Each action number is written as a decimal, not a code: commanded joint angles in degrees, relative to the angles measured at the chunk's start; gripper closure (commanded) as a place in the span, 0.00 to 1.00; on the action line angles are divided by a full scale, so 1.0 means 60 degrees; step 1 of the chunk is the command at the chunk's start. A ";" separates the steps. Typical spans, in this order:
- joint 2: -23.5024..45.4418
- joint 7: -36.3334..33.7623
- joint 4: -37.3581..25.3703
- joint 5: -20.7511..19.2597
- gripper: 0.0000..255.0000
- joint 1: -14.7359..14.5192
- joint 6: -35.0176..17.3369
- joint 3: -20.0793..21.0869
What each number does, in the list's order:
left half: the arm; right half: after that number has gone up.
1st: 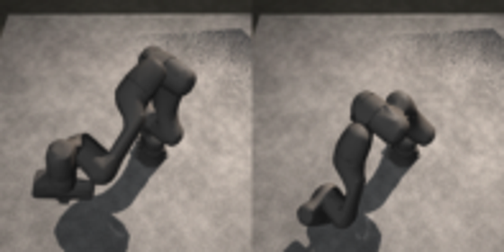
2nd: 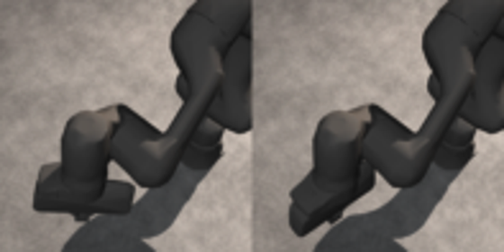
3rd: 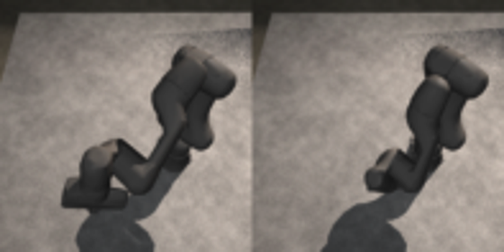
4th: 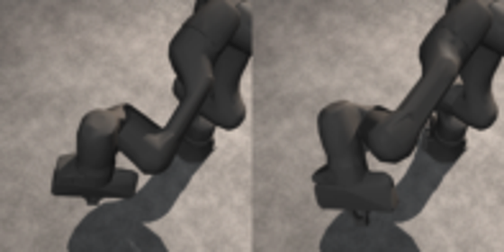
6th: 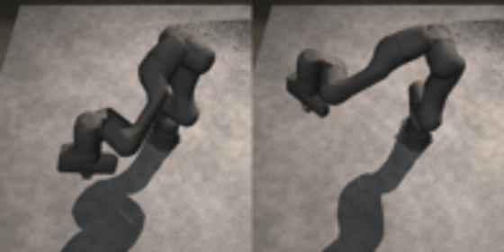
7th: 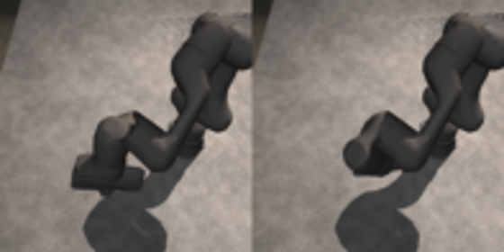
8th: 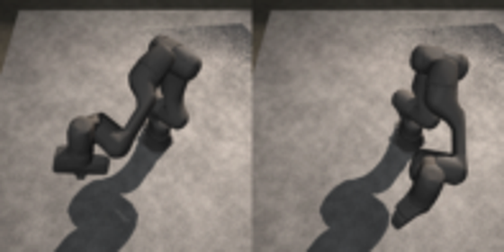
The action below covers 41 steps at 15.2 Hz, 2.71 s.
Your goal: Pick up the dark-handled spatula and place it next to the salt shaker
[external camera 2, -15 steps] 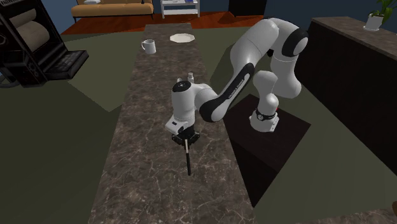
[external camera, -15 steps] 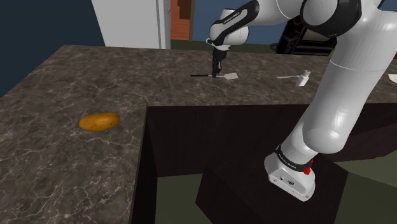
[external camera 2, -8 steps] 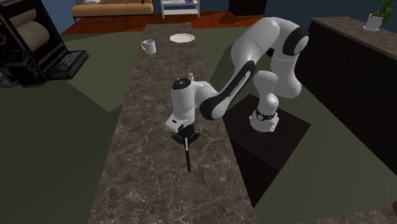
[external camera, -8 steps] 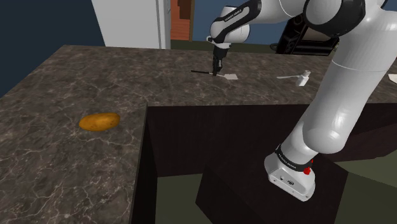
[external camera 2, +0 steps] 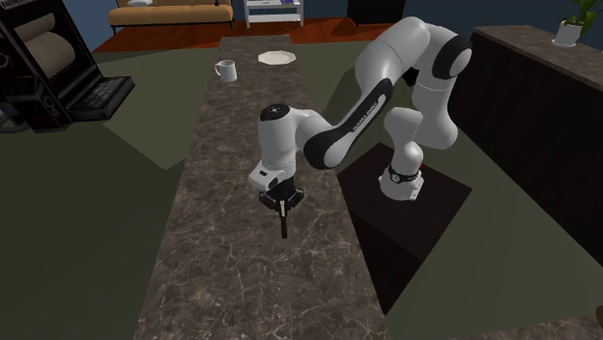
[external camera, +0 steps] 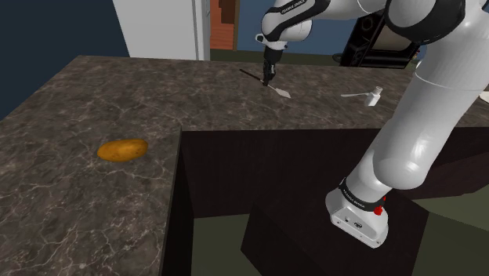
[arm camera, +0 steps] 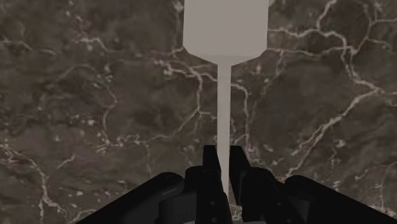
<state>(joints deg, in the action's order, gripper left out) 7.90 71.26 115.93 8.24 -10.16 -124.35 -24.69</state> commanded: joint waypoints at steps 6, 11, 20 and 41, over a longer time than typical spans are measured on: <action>-0.0373 -0.0199 -0.0520 -0.0249 1.00 -0.0030 0.0850 -0.0038; -0.0580 -0.0315 -0.0937 -0.0381 1.00 -0.0046 0.1448 -0.0048; -0.0820 -0.0468 -0.1829 -0.0533 1.00 -0.0059 0.2549 -0.0056; -0.6106 0.1329 0.2703 -0.3317 1.00 0.1903 0.2824 -0.1270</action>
<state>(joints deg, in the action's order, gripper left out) -27.74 78.11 131.69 -10.89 0.48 -107.82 -31.61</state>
